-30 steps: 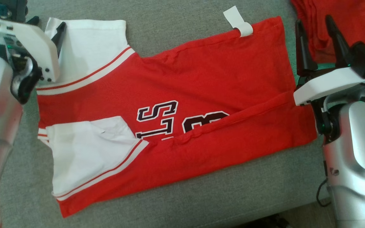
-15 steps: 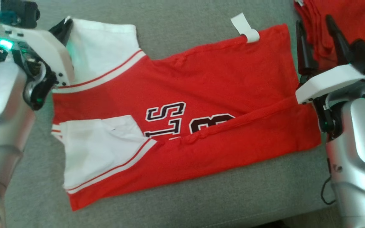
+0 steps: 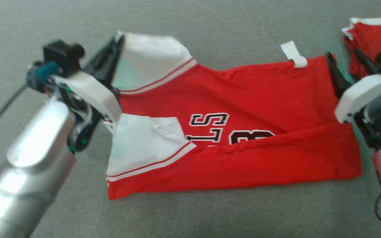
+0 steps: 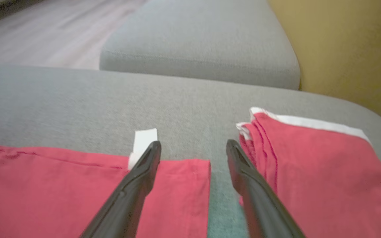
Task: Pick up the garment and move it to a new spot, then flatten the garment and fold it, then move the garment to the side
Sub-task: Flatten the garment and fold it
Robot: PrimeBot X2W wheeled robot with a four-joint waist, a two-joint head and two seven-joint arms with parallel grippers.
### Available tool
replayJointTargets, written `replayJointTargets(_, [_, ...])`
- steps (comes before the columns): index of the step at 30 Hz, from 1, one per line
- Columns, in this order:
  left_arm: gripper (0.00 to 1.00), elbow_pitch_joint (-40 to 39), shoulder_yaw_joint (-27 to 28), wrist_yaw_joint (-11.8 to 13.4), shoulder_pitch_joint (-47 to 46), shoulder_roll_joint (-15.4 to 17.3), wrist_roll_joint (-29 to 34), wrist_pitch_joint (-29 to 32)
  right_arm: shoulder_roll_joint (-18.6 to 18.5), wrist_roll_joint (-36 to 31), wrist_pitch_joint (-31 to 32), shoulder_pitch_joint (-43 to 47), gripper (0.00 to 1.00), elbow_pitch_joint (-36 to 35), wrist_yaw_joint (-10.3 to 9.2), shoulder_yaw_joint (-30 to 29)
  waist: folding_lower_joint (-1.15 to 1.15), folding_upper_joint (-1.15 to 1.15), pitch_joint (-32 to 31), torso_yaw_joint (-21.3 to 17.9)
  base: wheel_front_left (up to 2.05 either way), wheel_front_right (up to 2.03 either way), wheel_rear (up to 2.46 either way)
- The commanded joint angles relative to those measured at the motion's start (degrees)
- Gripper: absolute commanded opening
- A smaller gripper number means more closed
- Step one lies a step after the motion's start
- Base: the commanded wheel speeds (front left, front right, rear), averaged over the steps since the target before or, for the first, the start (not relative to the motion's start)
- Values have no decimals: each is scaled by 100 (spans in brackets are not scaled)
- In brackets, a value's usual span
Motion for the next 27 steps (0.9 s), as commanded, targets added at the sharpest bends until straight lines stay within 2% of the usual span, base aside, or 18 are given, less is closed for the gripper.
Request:
replayJointTargets(1, [0, -307, 182, 66, -142, 295, 76, 12, -159, 74, 67, -49, 100, -79, -5, 107, 1, 0, -97, 153, 0, 0, 0])
replayJointTargets(6, [0, -1171, 90, 337, 206, 494, 162, 182, -448, 401, 218, -103, 100, 369, -5, 300, 1, 0, -66, 328, 0, 0, 0])
replayJointTargets(13, [0, -1869, 11, 513, 397, 664, 170, 453, -615, 475, 207, -379, 100, 982, -5, 549, 1, 0, 88, 423, 0, 0, 0])
replayJointTargets(27, [0, -2080, -120, 501, 318, 628, 190, 565, -670, 433, -134, -1066, 100, 1883, -5, 826, 1, 0, 395, 548, 0, 0, 0])
